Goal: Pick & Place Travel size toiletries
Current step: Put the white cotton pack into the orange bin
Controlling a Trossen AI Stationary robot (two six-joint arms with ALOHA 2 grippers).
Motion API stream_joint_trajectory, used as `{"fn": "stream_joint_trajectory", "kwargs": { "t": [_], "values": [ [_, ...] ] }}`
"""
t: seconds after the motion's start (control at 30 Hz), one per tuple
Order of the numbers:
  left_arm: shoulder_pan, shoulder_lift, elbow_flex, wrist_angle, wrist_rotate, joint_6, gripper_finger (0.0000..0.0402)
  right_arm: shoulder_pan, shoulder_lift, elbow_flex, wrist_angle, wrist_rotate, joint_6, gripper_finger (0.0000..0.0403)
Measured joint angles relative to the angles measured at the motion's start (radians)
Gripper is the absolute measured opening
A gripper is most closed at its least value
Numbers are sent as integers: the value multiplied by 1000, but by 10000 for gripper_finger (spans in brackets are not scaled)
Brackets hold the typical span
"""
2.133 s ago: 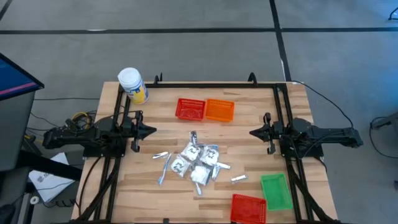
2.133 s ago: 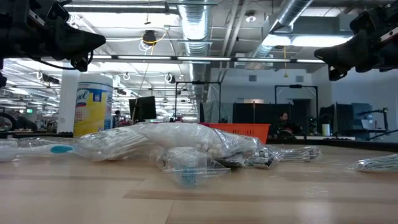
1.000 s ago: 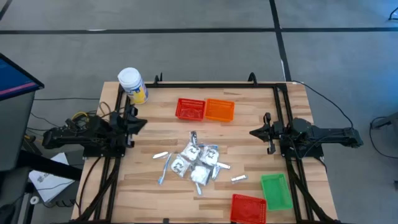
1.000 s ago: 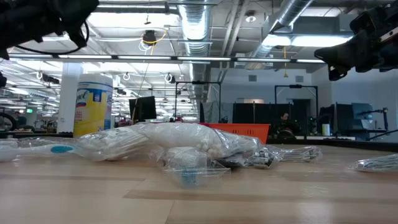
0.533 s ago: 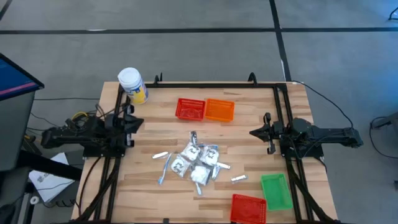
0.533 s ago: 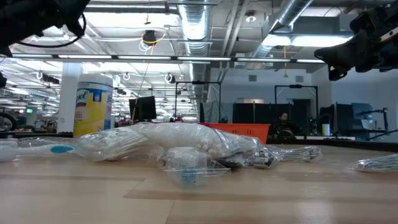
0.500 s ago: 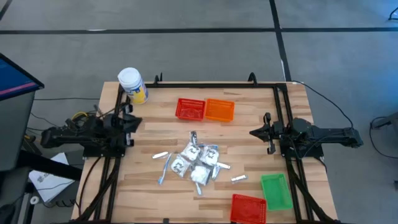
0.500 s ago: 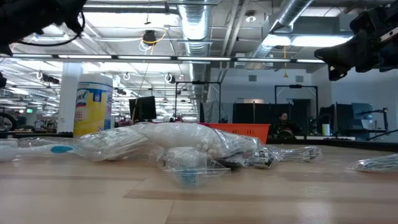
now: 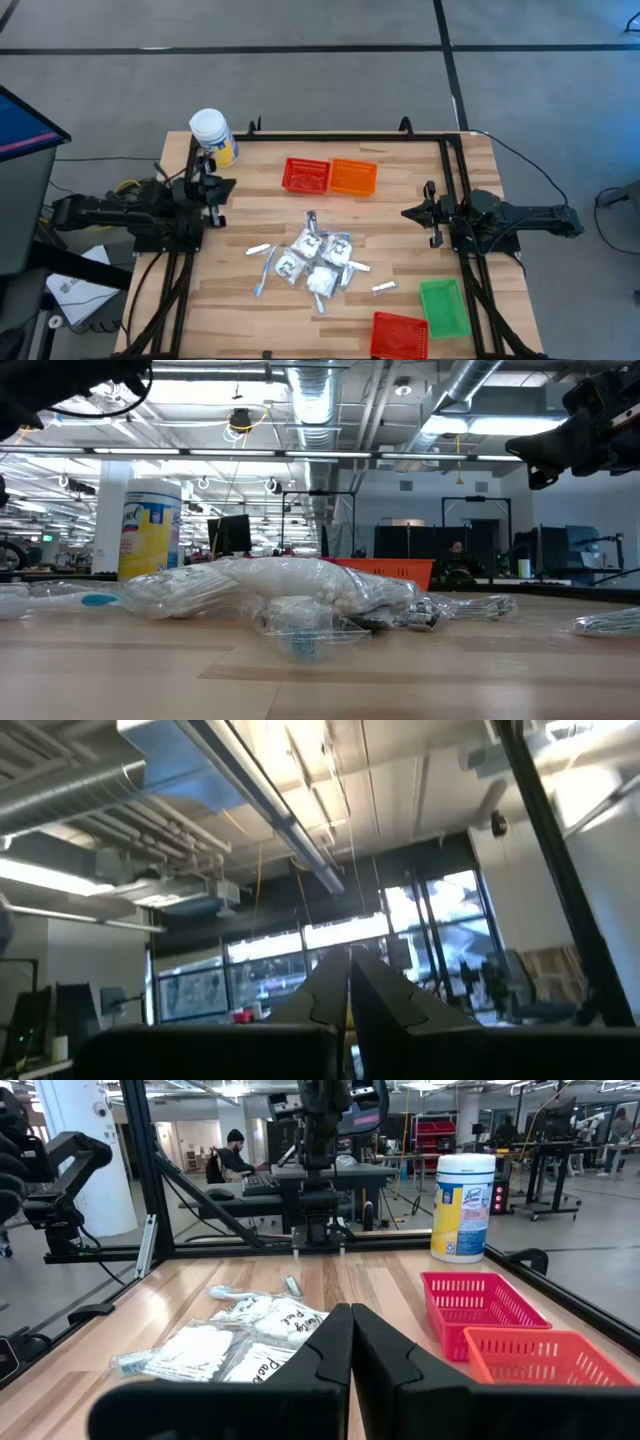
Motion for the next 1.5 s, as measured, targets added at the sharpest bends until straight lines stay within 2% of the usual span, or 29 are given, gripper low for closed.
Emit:
{"fn": "stream_joint_trajectory", "kwargs": {
  "t": [0.23, 0.67, 0.83, 1.07, 1.27, 1.33, 1.5],
  "values": [
    [-3, 48, 1, 187, 19, -75, 8, 0, 0, 0, 0, 0, 0, 0],
    [-3, 51, 16, 413, 22, -186, 8, 1, 0, 19, -55, -7, 45, 0],
    [-3, 74, 74, 418, 98, -179, 8, 1, 0, 20, -54, -7, 45, 0],
    [-3, 176, 83, 417, 157, -230, 8, 1, 0, 20, 124, -3, 45, 0],
    [-3, 182, 131, 430, 158, -333, 8, -2, 1, 19, 194, 16, 36, 0],
    [-3, 181, 134, 429, 192, -382, 8, -11, 0, 20, 247, 64, 21, 0],
    [-3, 182, 134, 421, 318, -413, 8, -20, 0, 20, 367, 58, 18, 0]
  ]
}}
